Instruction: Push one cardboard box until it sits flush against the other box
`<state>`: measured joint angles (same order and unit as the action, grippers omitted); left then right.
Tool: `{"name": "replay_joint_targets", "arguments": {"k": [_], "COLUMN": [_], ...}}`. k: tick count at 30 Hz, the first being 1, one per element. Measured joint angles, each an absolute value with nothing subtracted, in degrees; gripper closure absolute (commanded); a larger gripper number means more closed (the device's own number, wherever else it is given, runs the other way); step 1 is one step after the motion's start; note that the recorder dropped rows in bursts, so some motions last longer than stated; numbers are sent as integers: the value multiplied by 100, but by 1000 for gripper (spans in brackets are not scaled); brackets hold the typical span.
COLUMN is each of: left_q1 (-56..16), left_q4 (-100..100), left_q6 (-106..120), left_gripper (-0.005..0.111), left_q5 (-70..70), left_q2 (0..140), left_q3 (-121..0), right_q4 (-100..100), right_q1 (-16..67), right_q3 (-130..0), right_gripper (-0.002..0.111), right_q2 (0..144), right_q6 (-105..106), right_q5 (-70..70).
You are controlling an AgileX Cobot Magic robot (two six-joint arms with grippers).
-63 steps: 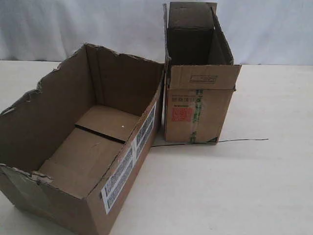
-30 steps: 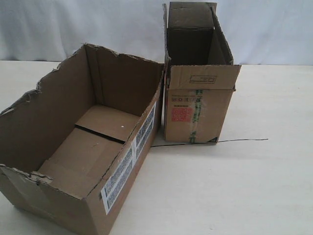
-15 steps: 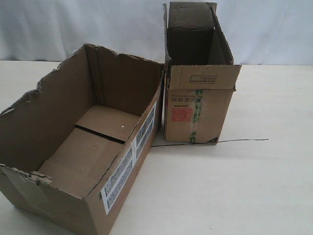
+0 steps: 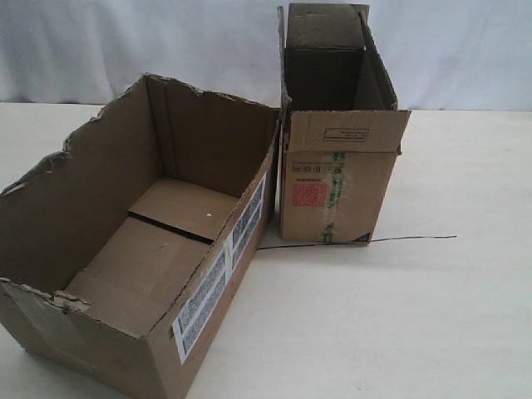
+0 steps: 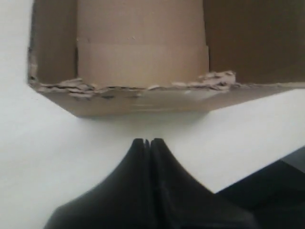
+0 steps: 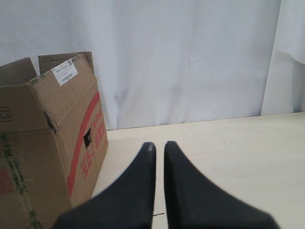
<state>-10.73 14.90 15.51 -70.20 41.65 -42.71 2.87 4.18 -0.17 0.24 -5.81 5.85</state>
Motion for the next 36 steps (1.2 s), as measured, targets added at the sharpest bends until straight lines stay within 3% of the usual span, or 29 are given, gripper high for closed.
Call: {"name": "replay_joint_targets", "arguments": {"k": [7, 11, 36], "left_q1": [-1552, -1552, -1595], "left_q4": [1202, 1998, 4449], "left_q6": [1264, 1450, 2829], "left_gripper": [107, 107, 107], "left_q5": [-7033, -6500, -3085], "left_q2": [4153, 4153, 5424], "left_q3": [-3402, -3028, -2747], "right_q4": [287, 287, 287], "right_q1": [418, 418, 418], "right_q3": [-17, -17, -17], "right_gripper": [103, 103, 103], "right_q2": [24, 24, 24], "right_q6": [-581, -581, -581], "right_q5": [585, 585, 585]}}
